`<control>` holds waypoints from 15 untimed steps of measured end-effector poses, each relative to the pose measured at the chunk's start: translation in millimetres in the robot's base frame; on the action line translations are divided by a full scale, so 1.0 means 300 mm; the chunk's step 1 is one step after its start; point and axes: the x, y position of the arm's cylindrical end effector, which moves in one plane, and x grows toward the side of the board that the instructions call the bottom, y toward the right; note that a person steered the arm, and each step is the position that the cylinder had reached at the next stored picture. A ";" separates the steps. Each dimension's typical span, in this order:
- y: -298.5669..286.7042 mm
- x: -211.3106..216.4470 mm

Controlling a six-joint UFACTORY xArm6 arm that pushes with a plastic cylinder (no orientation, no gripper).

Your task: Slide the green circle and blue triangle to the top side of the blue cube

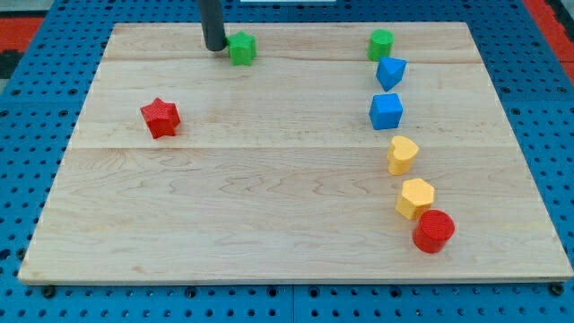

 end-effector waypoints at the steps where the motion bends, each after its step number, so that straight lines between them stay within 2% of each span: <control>1: 0.169 0.039; 2: 0.280 0.047; 3: 0.273 -0.014; 4: 0.470 -0.134; 6: 0.780 -0.144; 7: 0.829 -0.123; 8: 0.746 -0.101; 10: 0.736 0.027; 11: 0.637 0.027; 12: 0.695 -0.063; 13: 0.945 -0.051; 15: 0.908 0.135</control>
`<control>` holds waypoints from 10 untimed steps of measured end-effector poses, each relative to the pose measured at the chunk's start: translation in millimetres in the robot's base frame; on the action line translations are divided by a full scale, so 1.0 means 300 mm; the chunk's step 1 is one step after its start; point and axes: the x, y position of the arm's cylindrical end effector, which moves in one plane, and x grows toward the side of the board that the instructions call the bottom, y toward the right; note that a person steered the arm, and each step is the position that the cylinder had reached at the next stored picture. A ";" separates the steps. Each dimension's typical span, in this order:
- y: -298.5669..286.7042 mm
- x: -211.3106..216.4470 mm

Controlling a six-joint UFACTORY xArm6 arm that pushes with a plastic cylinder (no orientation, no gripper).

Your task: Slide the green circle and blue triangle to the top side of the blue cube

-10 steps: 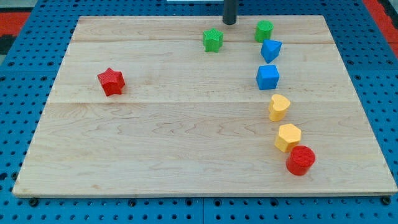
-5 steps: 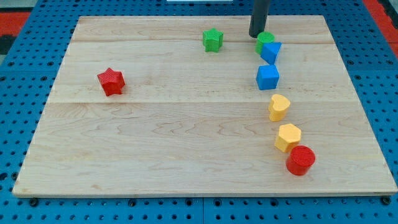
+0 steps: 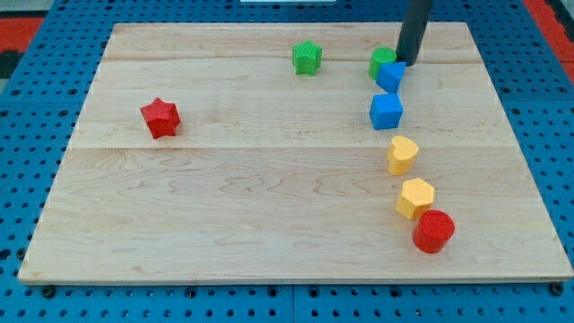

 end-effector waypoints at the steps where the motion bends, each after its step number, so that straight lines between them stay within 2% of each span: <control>1: -0.001 0.072; 2: 0.017 0.131; 4: -0.034 0.154; 5: 0.103 0.098; 6: 0.203 -0.085; 7: 0.017 -0.279; 8: -0.310 -0.322; 9: -0.619 -0.207; 10: -0.810 -0.084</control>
